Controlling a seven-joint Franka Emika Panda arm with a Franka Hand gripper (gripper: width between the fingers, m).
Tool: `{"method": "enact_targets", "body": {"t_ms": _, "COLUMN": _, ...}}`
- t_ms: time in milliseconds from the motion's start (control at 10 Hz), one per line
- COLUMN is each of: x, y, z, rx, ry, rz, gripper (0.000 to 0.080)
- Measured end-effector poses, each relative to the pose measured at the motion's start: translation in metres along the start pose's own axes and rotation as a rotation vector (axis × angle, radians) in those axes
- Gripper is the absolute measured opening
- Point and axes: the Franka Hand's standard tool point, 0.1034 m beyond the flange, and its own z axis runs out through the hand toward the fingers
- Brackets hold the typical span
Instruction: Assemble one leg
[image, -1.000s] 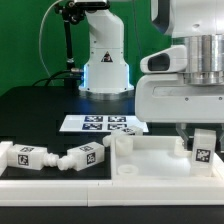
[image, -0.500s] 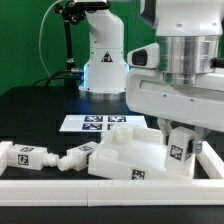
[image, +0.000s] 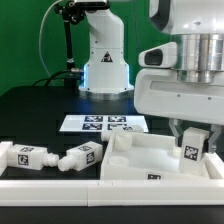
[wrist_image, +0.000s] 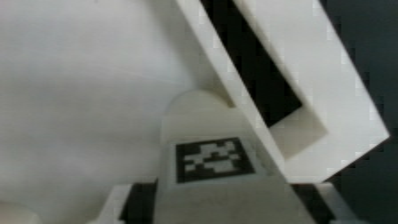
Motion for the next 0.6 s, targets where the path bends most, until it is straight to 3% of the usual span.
{"method": "enact_targets", "body": {"t_ms": 200, "x": 0.0003, "y": 0.0013, "z": -0.0008, "rx": -0.015, "ry": 0.002, "rz": -0.005, "gripper": 0.0292}}
{"method": "enact_targets", "body": {"t_ms": 300, "x": 0.0007, "y": 0.0025, "z": 0.0002, "rx": -0.016, "ry": 0.001, "rz": -0.004, "gripper": 0.0374}}
{"method": "enact_targets", "body": {"t_ms": 400, "x": 0.0002, "y": 0.0021, "z": 0.0003, "rx": -0.016, "ry": 0.001, "rz": -0.004, "gripper": 0.0374}}
{"method": "enact_targets", "body": {"t_ms": 500, "x": 0.0002, "y": 0.0022, "z": 0.0004, "rx": -0.016, "ry": 0.001, "rz": -0.004, "gripper": 0.0519}}
{"method": "enact_targets", "body": {"t_ms": 600, "x": 0.0005, "y": 0.0018, "z": -0.0001, "rx": -0.015, "ry": 0.002, "rz": -0.006, "gripper": 0.0608}}
